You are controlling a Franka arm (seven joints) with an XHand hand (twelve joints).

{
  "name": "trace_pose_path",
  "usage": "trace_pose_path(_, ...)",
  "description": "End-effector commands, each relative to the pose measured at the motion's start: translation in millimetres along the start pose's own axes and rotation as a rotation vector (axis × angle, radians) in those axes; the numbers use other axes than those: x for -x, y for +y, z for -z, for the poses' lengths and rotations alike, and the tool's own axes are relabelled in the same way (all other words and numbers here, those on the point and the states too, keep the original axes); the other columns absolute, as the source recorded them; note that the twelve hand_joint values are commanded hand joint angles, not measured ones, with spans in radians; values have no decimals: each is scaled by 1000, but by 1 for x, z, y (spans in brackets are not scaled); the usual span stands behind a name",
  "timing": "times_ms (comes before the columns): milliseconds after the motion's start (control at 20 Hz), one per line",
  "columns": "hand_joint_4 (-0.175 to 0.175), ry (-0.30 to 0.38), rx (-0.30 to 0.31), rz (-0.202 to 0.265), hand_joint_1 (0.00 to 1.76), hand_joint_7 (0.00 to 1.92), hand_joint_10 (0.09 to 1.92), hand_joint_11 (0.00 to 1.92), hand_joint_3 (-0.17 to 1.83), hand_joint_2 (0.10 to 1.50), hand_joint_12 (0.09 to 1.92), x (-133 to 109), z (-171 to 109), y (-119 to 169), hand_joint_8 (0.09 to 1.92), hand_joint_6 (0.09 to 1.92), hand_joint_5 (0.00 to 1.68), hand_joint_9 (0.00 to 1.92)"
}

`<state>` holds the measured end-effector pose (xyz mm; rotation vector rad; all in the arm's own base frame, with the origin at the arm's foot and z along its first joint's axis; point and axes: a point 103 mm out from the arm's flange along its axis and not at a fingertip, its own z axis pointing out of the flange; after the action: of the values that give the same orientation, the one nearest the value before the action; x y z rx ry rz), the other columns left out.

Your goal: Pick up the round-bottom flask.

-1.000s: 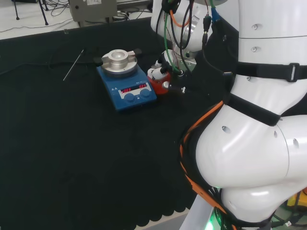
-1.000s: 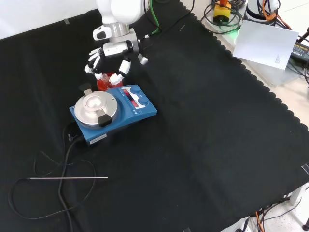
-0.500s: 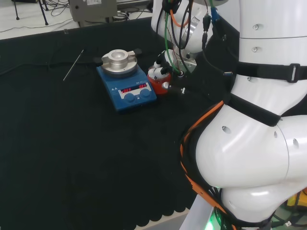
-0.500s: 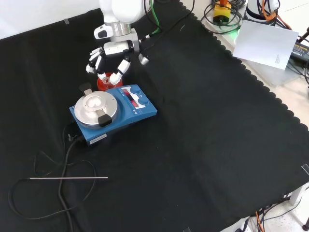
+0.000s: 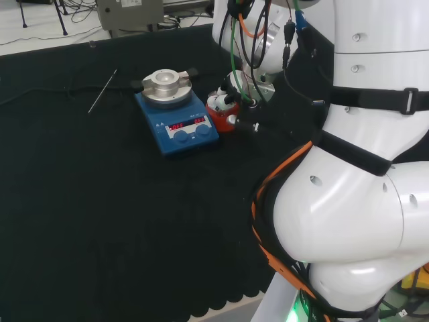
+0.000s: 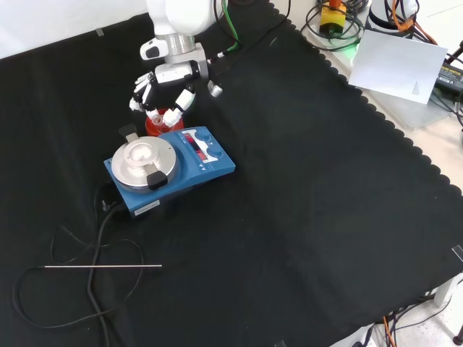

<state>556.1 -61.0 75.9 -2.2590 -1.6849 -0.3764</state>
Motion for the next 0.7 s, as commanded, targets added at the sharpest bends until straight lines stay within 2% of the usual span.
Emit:
trace_pose_path(50,-48,-6,-17,12,934,351,638,205,322,776,1314,-1,-3,0,628,823,753,559)
trace_pose_path(150,-51,-6,-20,18,932,338,651,195,518,671,1320,-3,-3,0,637,837,703,545)
trace_pose_path(250,-54,-8,-22,23,930,329,656,189,596,623,1324,-5,-4,0,640,837,668,538)
trace_pose_path(550,-53,-6,-8,28,929,322,659,183,625,598,1326,-10,-4,1,642,833,655,531)
trace_pose_path(700,-37,-2,1,25,927,334,665,188,629,609,1327,-10,-4,2,649,798,746,541)
